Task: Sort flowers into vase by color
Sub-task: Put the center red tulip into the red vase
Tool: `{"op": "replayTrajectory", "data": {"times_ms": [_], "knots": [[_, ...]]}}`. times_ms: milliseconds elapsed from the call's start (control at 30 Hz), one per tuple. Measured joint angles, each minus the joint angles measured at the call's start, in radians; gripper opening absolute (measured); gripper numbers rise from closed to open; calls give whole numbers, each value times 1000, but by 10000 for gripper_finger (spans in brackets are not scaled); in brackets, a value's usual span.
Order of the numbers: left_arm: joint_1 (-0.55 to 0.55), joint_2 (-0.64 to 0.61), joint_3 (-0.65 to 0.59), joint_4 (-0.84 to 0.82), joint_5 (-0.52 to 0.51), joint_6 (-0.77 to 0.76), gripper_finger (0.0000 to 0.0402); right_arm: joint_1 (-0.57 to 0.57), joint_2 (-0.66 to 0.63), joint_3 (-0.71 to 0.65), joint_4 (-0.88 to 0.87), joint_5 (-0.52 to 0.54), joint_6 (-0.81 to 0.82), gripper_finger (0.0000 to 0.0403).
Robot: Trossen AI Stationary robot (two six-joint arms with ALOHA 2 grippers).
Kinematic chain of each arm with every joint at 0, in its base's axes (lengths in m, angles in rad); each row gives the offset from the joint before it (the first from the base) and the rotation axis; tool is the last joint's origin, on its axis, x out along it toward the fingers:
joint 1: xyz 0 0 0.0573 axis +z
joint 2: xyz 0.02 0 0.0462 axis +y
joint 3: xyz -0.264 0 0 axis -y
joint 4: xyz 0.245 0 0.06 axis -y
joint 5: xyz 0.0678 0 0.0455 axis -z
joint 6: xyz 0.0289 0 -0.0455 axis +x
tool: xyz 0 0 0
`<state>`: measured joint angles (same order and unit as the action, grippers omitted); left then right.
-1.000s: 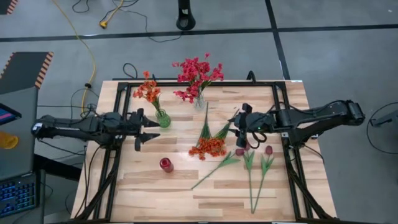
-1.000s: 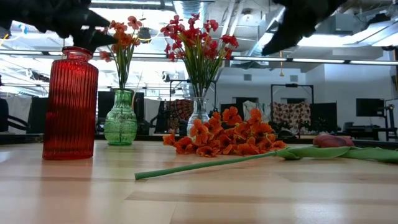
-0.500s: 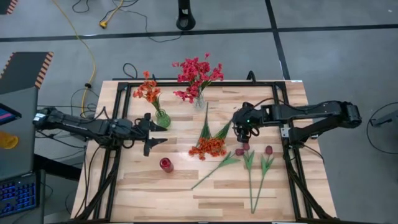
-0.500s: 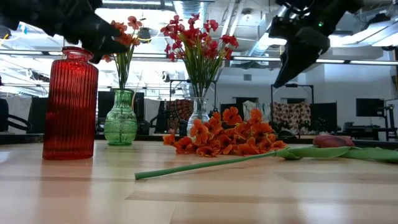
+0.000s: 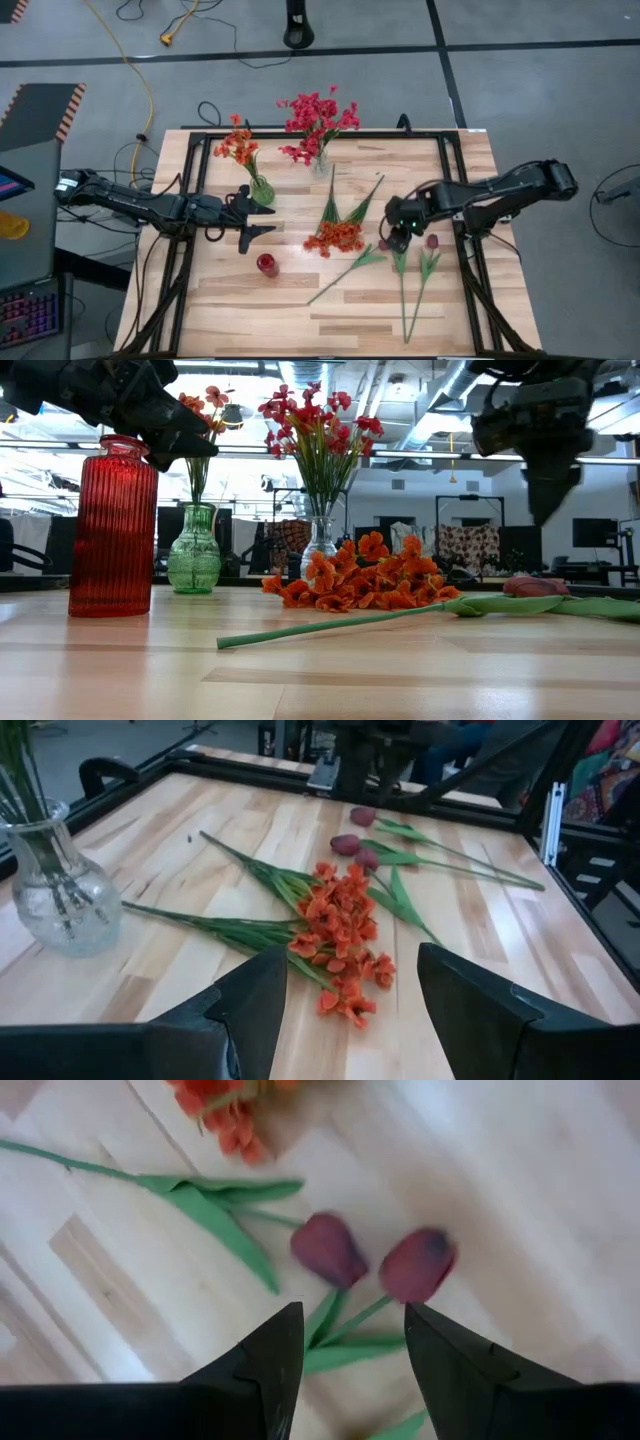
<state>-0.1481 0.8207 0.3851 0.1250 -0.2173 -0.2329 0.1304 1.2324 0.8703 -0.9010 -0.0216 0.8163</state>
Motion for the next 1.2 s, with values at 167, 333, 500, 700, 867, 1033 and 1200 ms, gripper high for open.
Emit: {"op": "replayTrajectory", "data": {"times_ms": [167,333,500,700,867,1033,1200], "knots": [[0,-1,0,2,0,0,214,108,33,0,-8,0,200,202],[-1,-1,0,5,1,3,214,206,107,0,-5,0,345,202],[-3,-1,0,6,2,4,214,281,201,0,-3,-4,470,202],[-3,-1,0,6,2,4,214,320,283,0,41,-34,558,202],[-3,-1,0,6,2,4,214,322,320,0,114,-37,575,202],[-3,-1,0,6,2,4,214,322,378,0,122,-55,575,202],[-3,-1,0,6,1,4,214,322,425,2,130,-95,575,202]]}}
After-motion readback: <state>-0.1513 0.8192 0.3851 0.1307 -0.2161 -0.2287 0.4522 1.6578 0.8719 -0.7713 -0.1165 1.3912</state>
